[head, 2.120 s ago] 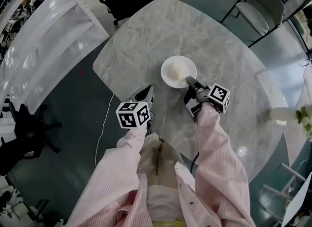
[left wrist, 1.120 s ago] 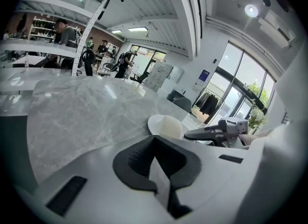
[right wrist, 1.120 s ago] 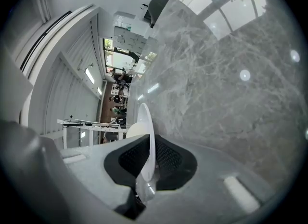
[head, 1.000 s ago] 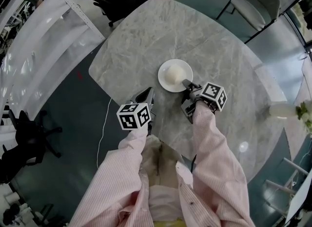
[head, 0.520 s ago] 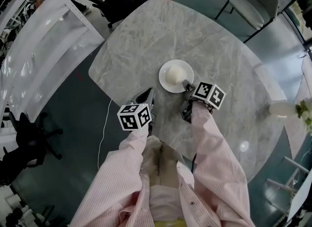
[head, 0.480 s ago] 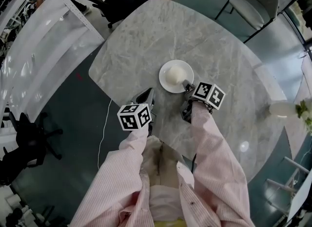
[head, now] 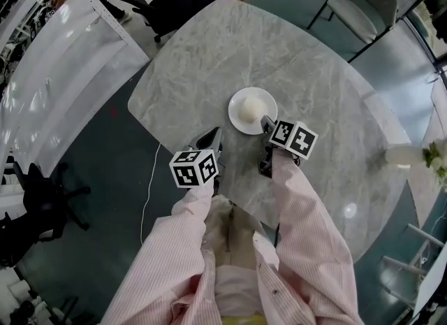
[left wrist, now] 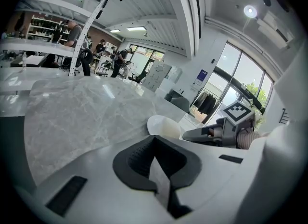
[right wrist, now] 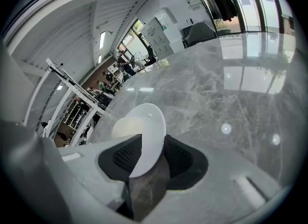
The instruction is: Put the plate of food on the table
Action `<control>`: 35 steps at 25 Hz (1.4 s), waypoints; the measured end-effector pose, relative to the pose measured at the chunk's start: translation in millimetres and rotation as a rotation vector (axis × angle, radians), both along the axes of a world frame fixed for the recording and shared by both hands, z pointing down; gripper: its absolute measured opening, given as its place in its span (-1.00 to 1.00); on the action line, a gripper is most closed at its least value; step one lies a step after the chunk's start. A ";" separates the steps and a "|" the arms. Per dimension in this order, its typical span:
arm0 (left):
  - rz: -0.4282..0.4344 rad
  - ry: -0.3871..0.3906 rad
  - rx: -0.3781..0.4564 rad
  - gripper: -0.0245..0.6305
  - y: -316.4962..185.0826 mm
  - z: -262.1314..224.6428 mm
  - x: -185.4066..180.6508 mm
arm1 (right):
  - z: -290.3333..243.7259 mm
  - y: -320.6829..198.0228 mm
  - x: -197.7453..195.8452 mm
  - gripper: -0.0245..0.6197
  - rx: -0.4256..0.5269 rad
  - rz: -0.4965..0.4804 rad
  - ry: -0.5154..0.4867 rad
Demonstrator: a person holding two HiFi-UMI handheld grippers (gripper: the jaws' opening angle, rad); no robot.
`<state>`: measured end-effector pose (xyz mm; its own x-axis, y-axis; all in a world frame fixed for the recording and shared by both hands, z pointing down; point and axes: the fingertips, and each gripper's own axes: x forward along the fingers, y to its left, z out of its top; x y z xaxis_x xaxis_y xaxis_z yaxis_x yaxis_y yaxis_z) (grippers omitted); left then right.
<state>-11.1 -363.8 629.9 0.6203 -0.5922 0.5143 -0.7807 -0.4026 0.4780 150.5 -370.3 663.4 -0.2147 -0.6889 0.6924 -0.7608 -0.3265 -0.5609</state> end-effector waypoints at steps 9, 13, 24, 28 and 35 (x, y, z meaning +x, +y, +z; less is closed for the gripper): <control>0.018 -0.003 0.018 -0.95 -3.9 -5.7 2.2 | -11.2 -0.4 6.5 -0.51 0.026 -0.025 0.082; 0.036 0.000 0.046 -0.95 -4.0 -17.4 6.9 | -24.2 1.9 11.4 -0.55 0.061 -0.073 0.147; 0.091 0.015 0.177 -0.95 0.9 -70.6 7.5 | -81.9 15.5 -4.4 -0.90 0.284 -0.251 0.189; 0.116 0.022 0.232 -0.95 5.1 -91.6 5.7 | -101.1 23.2 -8.2 -0.90 0.346 -0.289 0.189; 0.123 0.044 0.331 -0.95 9.9 -130.3 -3.5 | -141.9 35.1 -9.3 -0.91 0.470 -0.318 0.196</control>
<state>-14.6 -353.9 499.7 0.7146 -0.6416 0.2787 -0.6983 -0.6311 0.3378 141.2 -335.3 521.5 -0.3597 -0.8538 0.3764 -0.8844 0.1833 -0.4293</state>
